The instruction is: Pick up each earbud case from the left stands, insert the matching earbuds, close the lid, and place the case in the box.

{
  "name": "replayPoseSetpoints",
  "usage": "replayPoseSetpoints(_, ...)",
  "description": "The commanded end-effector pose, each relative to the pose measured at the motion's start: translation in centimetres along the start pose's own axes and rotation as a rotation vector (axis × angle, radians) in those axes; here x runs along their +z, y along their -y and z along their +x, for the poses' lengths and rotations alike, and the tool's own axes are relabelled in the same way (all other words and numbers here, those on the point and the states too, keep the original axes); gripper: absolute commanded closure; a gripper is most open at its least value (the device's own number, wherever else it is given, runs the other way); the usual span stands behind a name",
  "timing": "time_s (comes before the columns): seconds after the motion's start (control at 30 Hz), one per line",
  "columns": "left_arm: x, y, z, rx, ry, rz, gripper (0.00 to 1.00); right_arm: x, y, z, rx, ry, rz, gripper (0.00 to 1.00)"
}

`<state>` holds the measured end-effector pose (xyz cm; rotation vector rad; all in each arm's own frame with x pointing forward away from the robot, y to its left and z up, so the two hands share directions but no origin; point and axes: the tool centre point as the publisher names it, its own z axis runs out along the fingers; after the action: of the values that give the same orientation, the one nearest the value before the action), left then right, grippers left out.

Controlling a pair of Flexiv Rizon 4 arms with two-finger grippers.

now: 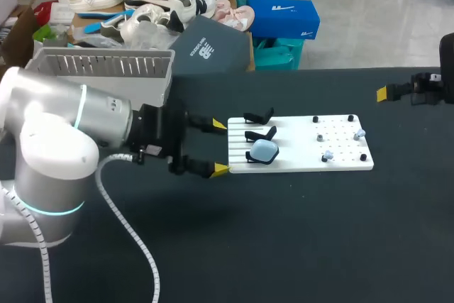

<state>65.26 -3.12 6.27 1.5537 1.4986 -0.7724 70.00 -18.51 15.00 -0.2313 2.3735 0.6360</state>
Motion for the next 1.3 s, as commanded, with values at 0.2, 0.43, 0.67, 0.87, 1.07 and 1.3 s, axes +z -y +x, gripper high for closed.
replayPoseSetpoints(0.2, 3.1, -1.3, 0.0, 0.004, -0.025, 0.027, 0.00, 0.0, 0.0, 0.0, 0.000, 0.000, 0.000, 0.00)
replayPoseSetpoints(0.43, 3.7, -1.1, 0.2, -0.034, -0.020, 0.050, 0.00, 0.0, 0.0, 0.0, 0.000, 0.000, 0.000, 0.00)
replayPoseSetpoints(0.67, 5.0, -1.5, 0.5, -0.045, -0.025, 0.047, 0.00, 0.0, 0.0, 0.0, 0.000, 0.000, 0.000, 0.00)
replayPoseSetpoints(0.87, 6.1, -1.7, 0.7, -0.065, -0.039, 0.054, 0.00, 0.0, 0.0, 0.0, 0.000, 0.000, 0.000, 0.00)
replayPoseSetpoints(1.07, 6.6, -1.8, 0.9, -0.087, -0.046, 0.059, 0.09, 0.0, 0.0, 0.0, 0.000, 0.000, 0.000, 0.00)
replayPoseSetpoints(1.3, 7.5, -1.6, 1.0, -0.093, -0.055, 0.074, 0.13, 0.0, 0.0, 0.0, 0.000, 0.000, 0.000, 0.00)
